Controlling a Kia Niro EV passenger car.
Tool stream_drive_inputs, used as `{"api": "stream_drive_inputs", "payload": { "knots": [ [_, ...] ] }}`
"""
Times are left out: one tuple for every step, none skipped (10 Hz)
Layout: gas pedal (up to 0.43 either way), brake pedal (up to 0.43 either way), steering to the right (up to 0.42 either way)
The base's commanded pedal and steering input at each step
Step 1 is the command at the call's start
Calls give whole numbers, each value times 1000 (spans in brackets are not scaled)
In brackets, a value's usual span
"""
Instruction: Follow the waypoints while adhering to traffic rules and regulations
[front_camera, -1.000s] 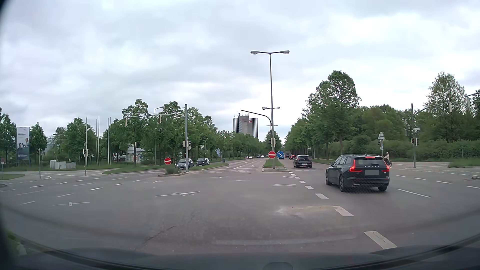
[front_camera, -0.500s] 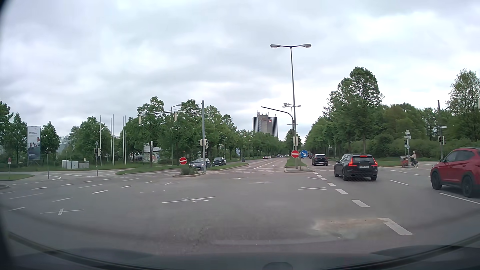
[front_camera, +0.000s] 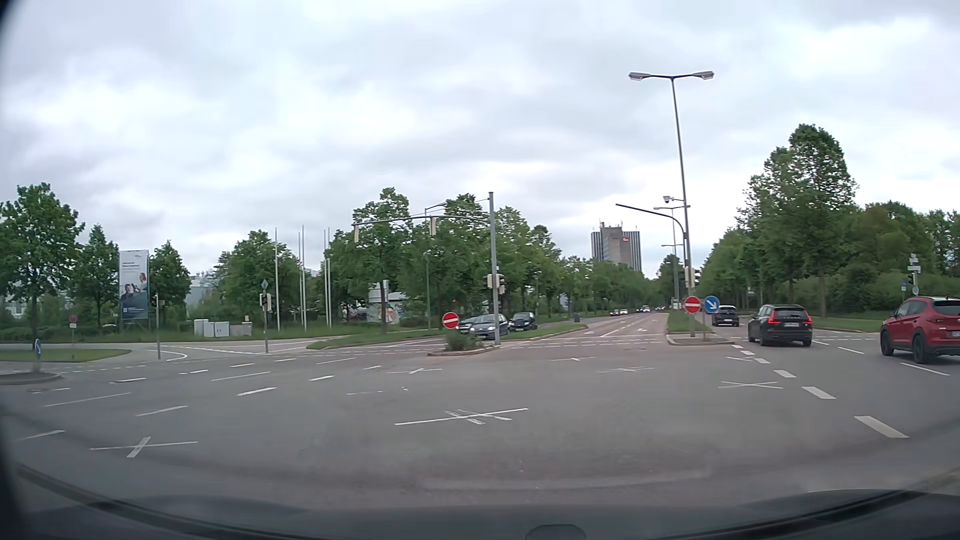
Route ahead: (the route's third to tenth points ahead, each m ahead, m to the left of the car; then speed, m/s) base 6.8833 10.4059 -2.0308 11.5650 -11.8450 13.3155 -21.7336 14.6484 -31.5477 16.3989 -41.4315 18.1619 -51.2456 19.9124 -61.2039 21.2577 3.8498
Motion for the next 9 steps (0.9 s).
{"api": "stream_drive_inputs", "payload": {
  "knots": [
    [39,0,-463],
    [39,0,-496],
    [39,0,-509],
    [39,0,-530],
    [47,0,-559],
    [47,0,-597],
    [59,0,-637],
    [67,0,-674],
    [79,0,-707]
  ]
}}
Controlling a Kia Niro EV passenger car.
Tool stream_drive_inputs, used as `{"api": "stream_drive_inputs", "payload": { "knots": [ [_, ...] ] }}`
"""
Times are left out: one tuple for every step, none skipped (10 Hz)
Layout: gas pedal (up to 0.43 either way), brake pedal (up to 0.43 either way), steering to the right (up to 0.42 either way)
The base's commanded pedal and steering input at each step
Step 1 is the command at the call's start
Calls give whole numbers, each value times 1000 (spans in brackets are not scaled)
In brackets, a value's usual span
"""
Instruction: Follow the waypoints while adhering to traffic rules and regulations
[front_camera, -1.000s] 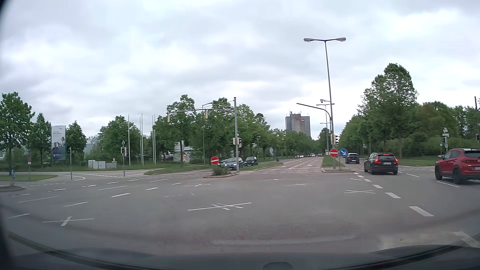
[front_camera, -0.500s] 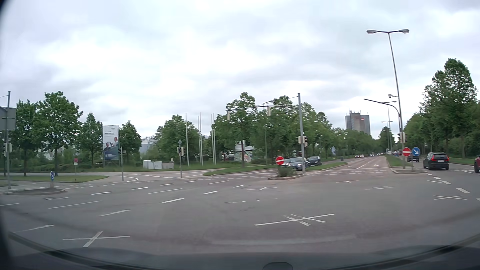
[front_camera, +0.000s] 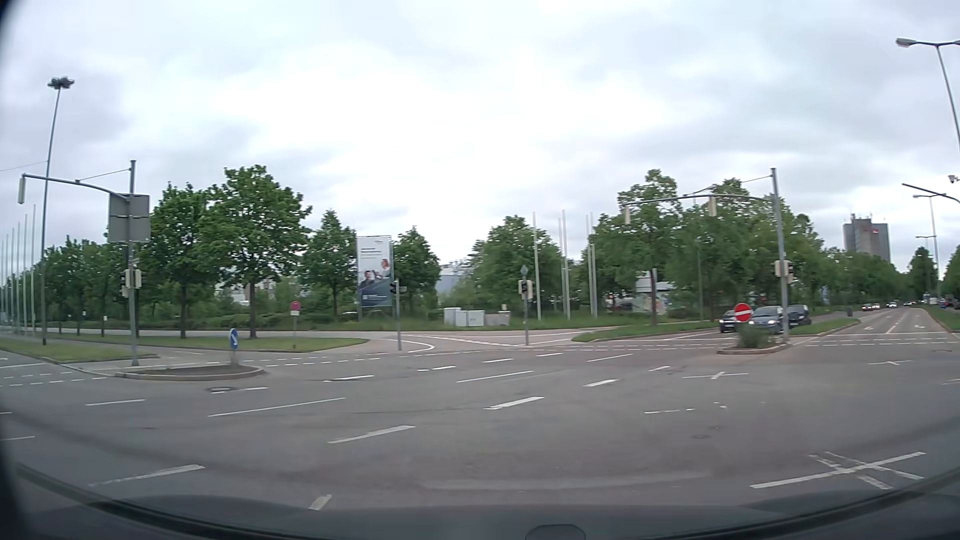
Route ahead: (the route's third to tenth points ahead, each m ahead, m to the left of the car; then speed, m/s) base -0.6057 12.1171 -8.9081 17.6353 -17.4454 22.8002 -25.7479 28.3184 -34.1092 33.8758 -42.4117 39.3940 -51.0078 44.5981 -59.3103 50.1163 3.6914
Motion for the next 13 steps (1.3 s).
{"api": "stream_drive_inputs", "payload": {
  "knots": [
    [98,0,-733],
    [98,0,-750],
    [98,0,-761],
    [98,0,-763],
    [98,0,-763],
    [98,0,-763],
    [98,0,-765],
    [98,0,-771],
    [98,0,-784],
    [98,0,-795],
    [98,0,-803],
    [98,0,-810],
    [98,0,-816]
  ]
}}
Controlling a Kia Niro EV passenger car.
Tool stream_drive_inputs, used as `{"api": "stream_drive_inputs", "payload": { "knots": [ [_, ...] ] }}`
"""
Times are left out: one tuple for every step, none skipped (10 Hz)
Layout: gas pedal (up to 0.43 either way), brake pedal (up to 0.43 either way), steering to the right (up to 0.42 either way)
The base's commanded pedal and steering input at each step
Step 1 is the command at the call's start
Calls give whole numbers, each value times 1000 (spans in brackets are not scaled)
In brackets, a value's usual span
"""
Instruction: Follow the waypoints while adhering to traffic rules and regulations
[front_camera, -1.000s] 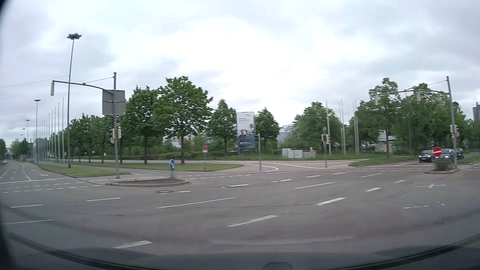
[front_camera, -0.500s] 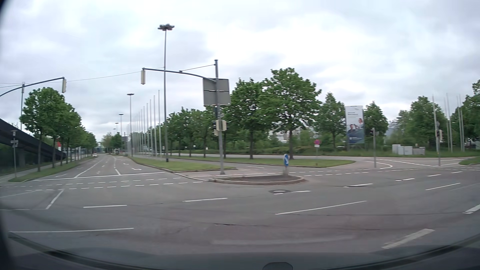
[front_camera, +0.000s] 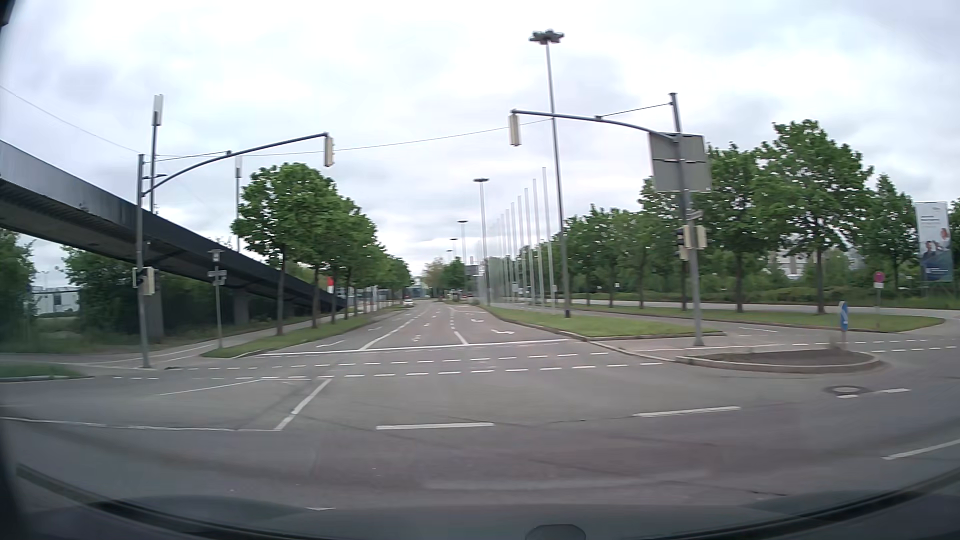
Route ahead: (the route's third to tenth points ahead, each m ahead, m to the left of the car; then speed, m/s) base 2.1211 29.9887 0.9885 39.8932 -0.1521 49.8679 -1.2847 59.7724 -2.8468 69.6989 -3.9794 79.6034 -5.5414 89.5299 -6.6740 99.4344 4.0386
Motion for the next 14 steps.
{"api": "stream_drive_inputs", "payload": {
  "knots": [
    [110,0,-816],
    [150,0,-816],
    [157,0,-812],
    [169,0,-803],
    [197,0,-791],
    [209,0,-778],
    [220,0,-765],
    [240,0,-747],
    [260,0,-722],
    [260,0,-694],
    [268,0,-664],
    [268,0,-622],
    [268,0,-584],
    [280,0,-527]
  ]
}}
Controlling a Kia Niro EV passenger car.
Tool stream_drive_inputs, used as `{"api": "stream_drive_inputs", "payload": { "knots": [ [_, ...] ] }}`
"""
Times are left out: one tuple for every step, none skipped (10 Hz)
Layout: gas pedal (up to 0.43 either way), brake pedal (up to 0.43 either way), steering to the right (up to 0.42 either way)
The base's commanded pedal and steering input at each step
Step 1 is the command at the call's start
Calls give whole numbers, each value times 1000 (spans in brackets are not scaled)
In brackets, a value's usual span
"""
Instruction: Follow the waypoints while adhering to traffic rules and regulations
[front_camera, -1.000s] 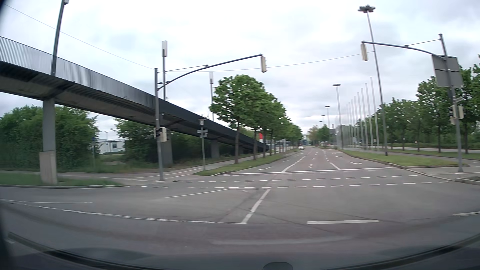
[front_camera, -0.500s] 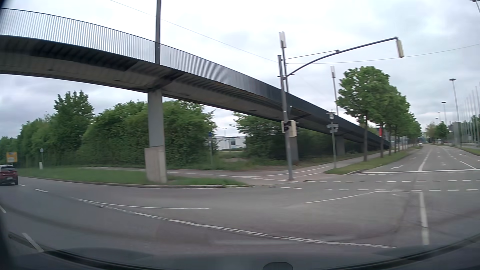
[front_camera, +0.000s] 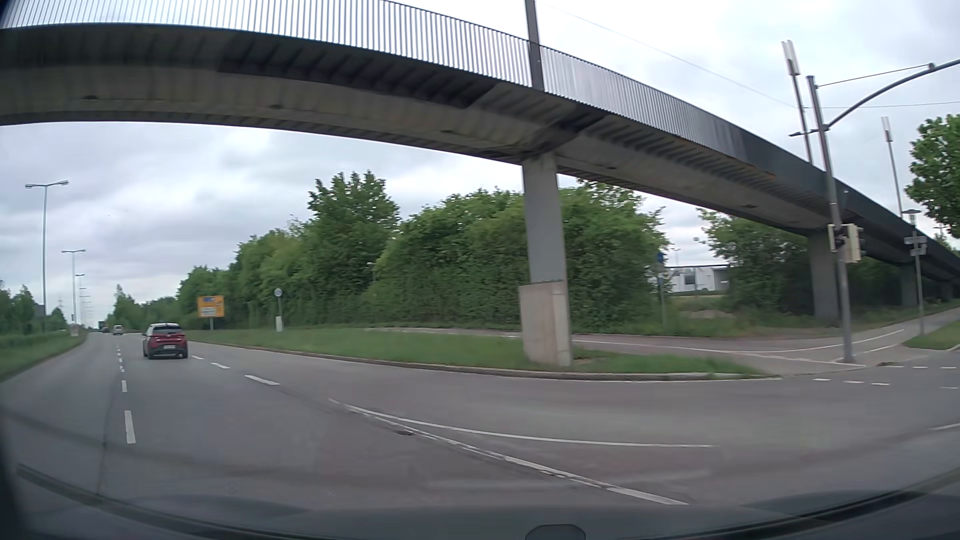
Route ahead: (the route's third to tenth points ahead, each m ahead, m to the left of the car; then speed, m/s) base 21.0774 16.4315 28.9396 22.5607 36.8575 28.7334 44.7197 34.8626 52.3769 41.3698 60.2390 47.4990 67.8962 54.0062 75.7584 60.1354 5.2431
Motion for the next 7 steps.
{"api": "stream_drive_inputs", "payload": {
  "knots": [
    [287,0,-474],
    [299,0,-418],
    [311,0,-357],
    [319,0,-293],
    [331,0,-240],
    [331,0,-204],
    [350,0,-166]
  ]
}}
